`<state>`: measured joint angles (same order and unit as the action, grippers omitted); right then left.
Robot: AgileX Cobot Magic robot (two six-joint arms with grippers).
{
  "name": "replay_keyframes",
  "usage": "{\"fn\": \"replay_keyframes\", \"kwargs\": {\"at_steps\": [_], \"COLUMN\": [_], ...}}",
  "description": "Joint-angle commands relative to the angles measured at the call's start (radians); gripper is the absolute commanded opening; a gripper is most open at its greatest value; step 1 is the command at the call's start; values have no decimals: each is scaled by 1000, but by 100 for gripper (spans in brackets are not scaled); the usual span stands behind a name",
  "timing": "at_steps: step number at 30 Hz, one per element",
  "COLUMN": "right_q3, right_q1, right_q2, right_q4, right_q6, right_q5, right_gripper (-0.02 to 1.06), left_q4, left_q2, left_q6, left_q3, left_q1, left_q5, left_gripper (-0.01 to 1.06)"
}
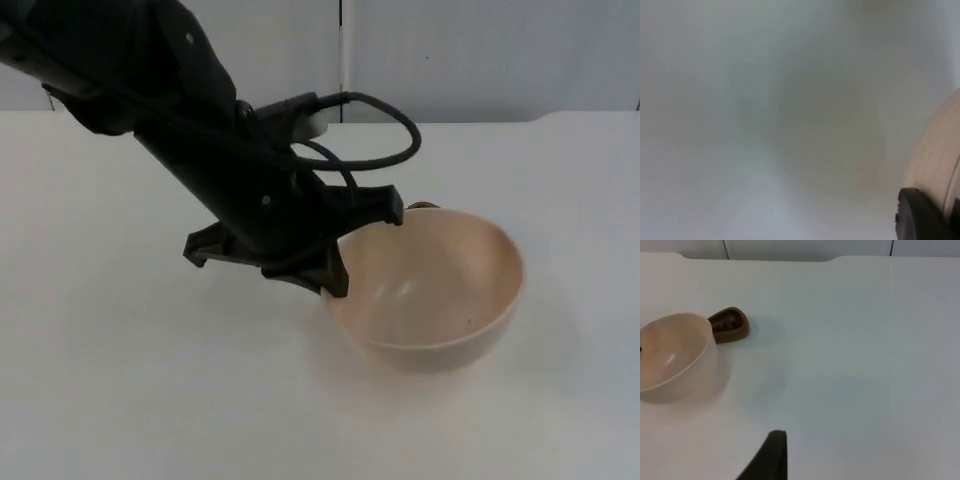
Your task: Pick up the bowl with the left hand and pour the coffee beans from the cup into the bowl with the right hand.
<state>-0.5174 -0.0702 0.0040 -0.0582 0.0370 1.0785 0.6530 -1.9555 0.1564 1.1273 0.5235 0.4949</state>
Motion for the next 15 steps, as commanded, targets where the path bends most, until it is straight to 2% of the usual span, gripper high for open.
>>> {"fn": "replay_keyframes", "kwargs": {"at_steps": [1, 6, 11, 15], "right_q3": [3, 3, 3, 3], "right_q1": [7, 7, 7, 7], "right_q2": [-4, -4, -4, -4], "right_q4": [5, 5, 5, 5], "right_q6": [3, 3, 3, 3], "right_q5": [1, 1, 1, 1], "right_gripper": [105, 105, 105, 105], "left_q4": [-53, -228, -260, -341], "left_q2": [36, 84, 94, 105], "left_q6": [-16, -117, -121, -156], "left_q3": [6, 6, 4, 3], "left_q1": [-1, -1, -1, -26], "left_q5": [25, 65, 92, 123], "left_gripper": [0, 0, 0, 0]}}
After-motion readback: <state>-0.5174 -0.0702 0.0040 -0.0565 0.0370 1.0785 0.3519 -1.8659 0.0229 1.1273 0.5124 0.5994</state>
